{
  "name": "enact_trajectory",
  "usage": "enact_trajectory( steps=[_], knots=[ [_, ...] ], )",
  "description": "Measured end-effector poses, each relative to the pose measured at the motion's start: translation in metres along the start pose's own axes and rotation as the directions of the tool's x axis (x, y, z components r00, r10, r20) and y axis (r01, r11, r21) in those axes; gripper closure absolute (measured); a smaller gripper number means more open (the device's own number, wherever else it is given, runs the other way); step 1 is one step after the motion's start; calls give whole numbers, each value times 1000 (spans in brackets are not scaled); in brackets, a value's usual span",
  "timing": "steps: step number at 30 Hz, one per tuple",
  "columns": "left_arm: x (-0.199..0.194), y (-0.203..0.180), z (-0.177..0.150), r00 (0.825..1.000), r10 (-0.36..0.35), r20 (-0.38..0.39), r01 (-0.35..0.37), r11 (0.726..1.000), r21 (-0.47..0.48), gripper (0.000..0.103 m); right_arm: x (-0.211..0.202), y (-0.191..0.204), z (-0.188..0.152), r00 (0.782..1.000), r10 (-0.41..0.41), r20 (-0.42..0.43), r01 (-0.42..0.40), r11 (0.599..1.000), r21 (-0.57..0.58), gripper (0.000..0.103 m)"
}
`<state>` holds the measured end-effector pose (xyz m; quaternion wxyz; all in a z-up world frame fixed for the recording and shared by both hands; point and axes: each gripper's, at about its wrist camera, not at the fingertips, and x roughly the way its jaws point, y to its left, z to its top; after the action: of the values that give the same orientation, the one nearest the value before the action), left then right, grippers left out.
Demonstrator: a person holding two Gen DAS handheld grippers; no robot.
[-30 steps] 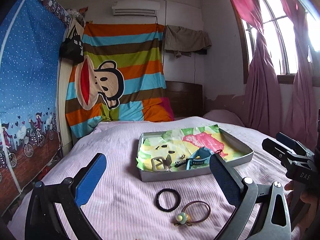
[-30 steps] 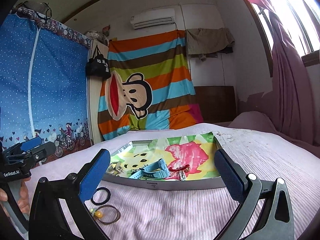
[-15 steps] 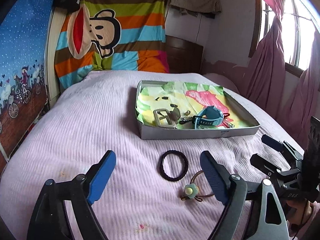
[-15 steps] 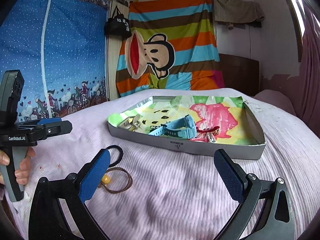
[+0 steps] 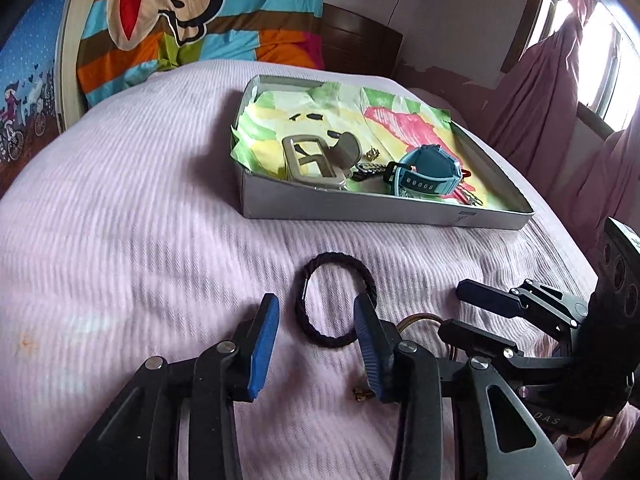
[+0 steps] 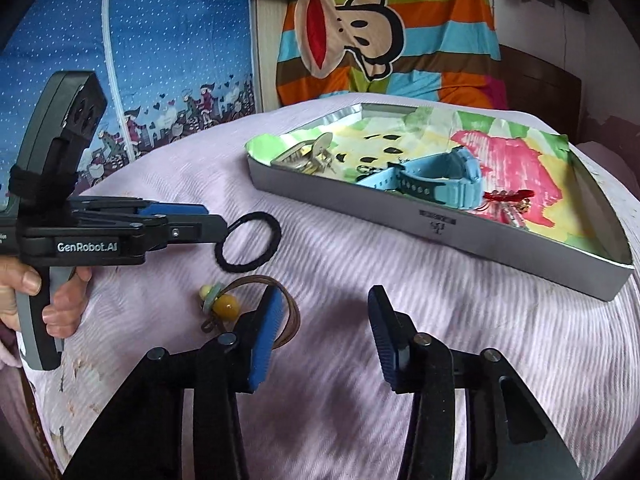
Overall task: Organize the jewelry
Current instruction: 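Grasp the brown beaded hair tie with the right tool while the left tool grasps the black hair tie, then carry both hair ties into the tray and open both tools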
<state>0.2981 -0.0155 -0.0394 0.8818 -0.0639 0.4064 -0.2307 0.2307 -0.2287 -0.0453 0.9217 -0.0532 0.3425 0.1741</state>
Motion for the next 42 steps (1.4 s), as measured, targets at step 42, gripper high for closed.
enact_trajectory(
  steps=[42],
  knots=[
    [-38,-69,80,977,-12,214,-11,994,105,98,-59,-54,69,969,-165,183,160,986,39,101]
  ],
)
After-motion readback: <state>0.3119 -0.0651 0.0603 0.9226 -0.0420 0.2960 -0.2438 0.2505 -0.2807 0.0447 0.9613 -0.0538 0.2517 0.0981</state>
